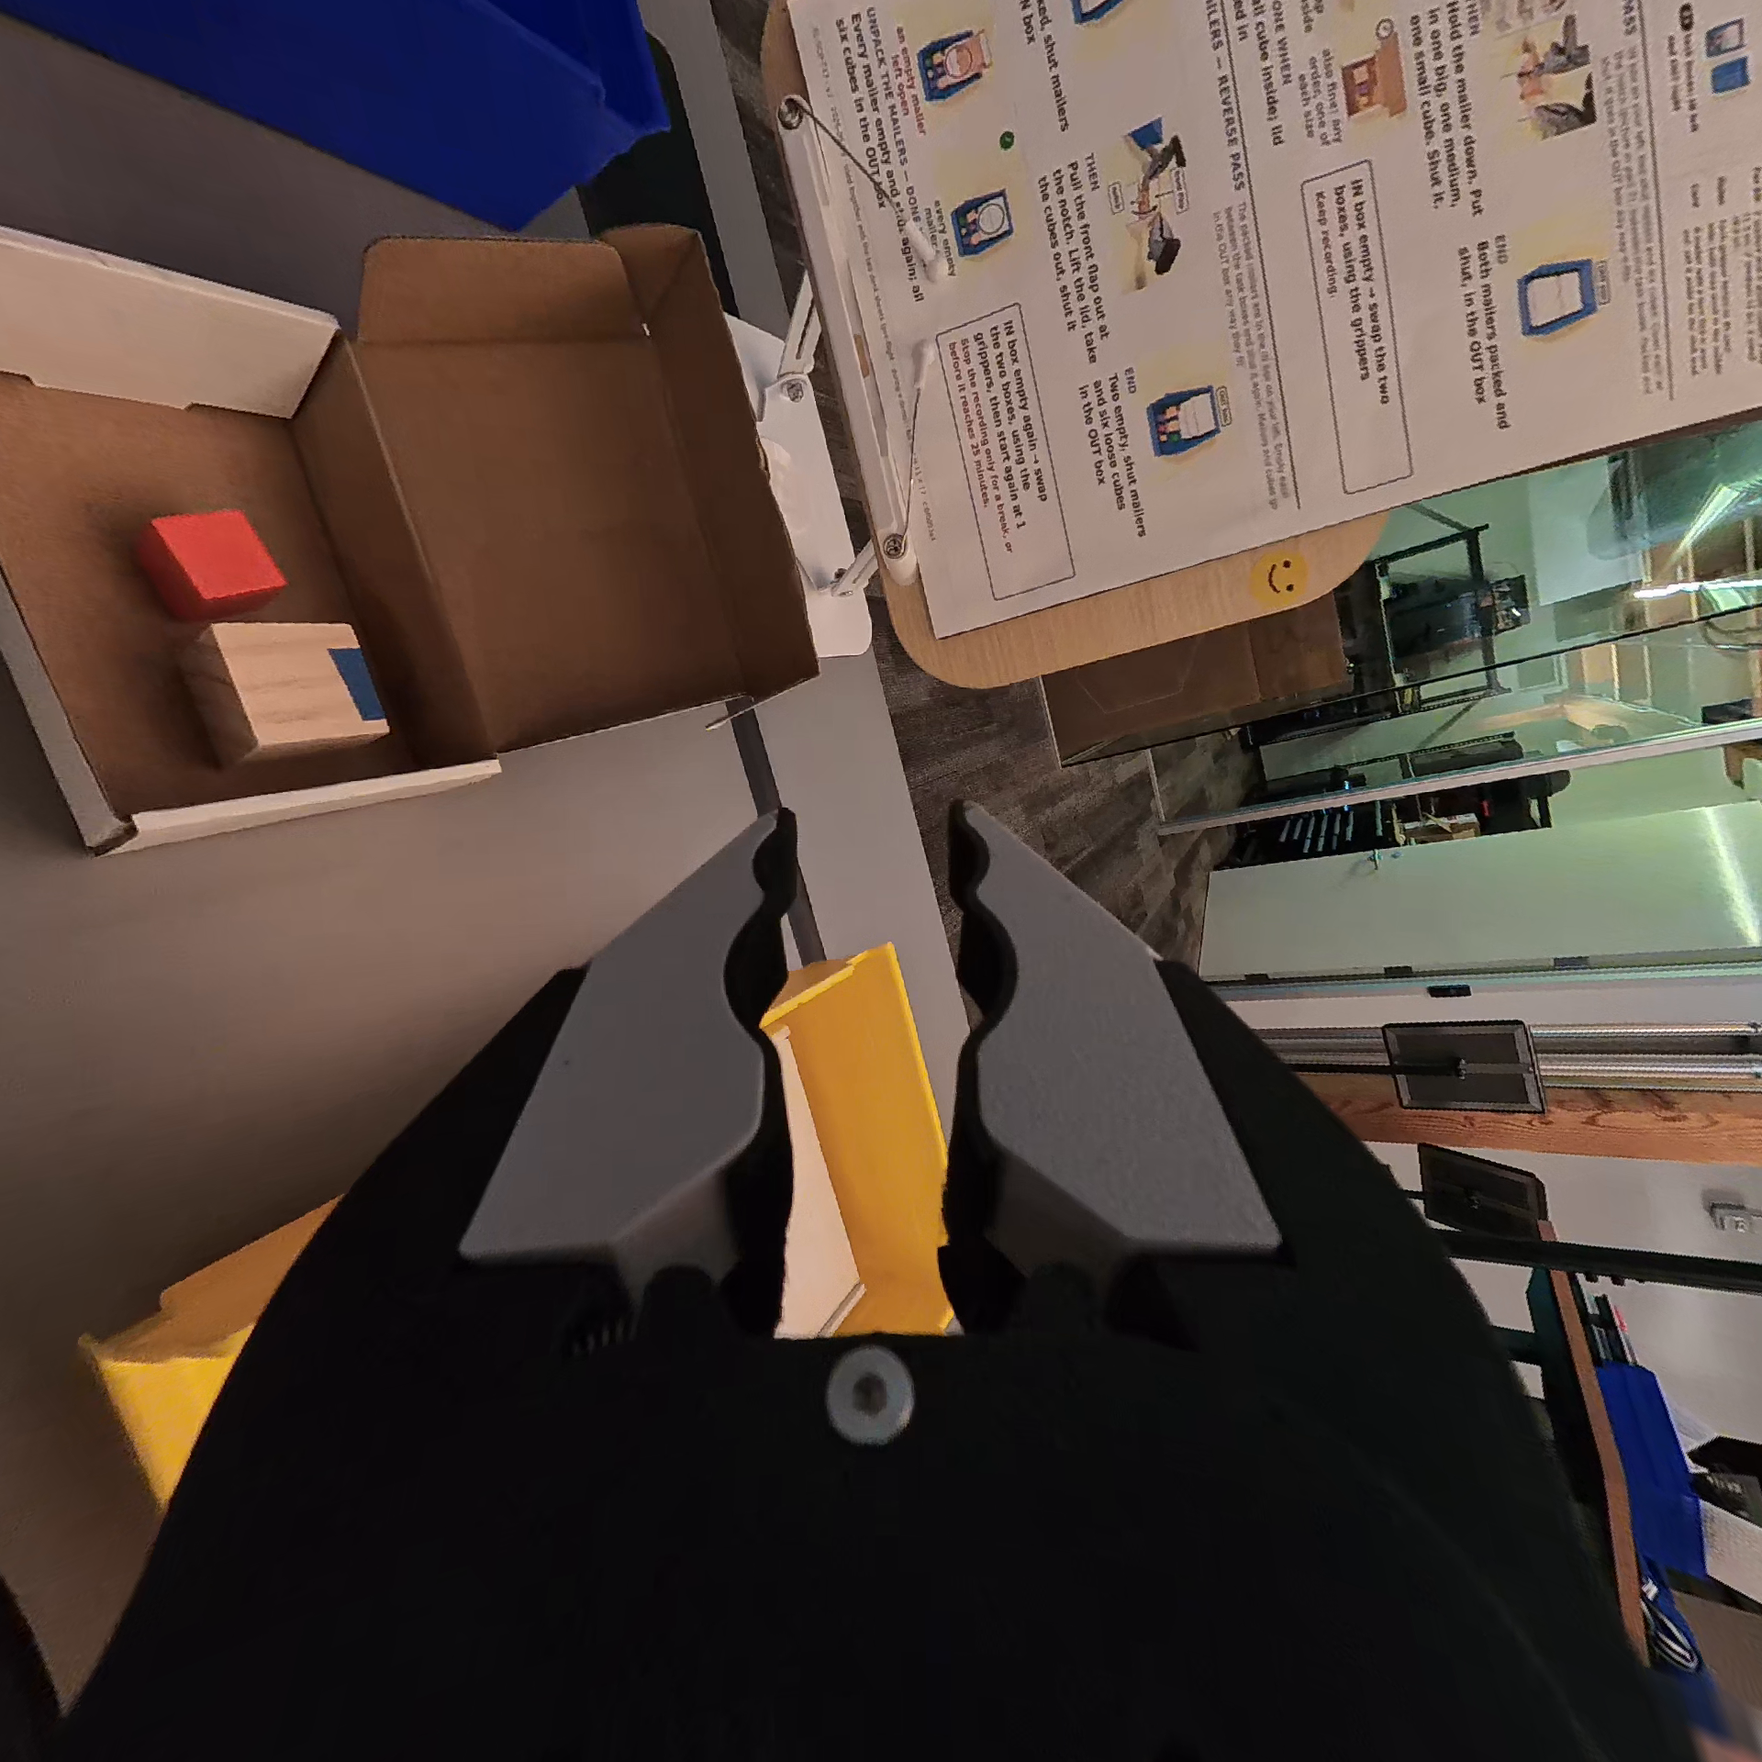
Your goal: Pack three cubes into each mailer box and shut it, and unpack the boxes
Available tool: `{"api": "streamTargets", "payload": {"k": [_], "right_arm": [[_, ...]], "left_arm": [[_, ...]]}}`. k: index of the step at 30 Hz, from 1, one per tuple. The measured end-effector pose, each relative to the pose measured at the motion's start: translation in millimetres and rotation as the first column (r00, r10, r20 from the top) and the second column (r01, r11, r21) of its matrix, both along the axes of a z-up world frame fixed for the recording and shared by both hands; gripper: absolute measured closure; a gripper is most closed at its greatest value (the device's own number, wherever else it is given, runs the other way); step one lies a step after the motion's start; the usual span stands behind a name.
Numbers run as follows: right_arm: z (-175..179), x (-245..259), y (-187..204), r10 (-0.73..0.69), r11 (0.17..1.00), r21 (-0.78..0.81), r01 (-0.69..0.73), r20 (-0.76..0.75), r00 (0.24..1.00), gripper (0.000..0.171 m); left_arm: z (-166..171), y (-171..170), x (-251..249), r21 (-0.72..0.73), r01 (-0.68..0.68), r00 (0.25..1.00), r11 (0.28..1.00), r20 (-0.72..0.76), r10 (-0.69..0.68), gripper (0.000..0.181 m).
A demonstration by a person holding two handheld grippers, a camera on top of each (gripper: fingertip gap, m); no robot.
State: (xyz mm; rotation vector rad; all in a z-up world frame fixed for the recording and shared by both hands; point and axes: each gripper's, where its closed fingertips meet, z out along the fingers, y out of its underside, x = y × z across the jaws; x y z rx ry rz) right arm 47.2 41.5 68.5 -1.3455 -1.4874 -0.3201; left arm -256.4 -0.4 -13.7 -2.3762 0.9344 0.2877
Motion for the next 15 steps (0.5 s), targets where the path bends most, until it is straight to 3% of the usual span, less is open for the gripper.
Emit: {"api": "streamTargets", "payload": {"k": [1, 9, 15], "right_arm": [[-1.1, -0.9, 0.2, 0.0, 1.0, -0.002, 0.0, 0.003, 1.0, 0.139], [-4.6, -3.2, 0.9, -0.003, 1.0, 0.0, 0.003, 0.025, 1.0, 0.14], [-10.9, -13.9, 5.7, -0.018, 0.999, -0.036, 0.018, 0.007, 1.0, 0.139]], "left_arm": [[-2.7, -5.1, -18.3, -0.019, -0.054, 0.998, 0.998, -0.014, 0.054, 0.121], [-48.5, -30.2, -116.7, -0.192, -0.282, 0.958, 0.94, -0.108, 0.265, 0.128], [-89.9, -44.7, -139.3, -0.343, -0.29, 0.956, 0.893, -0.139, 0.257, 0.13]]}}
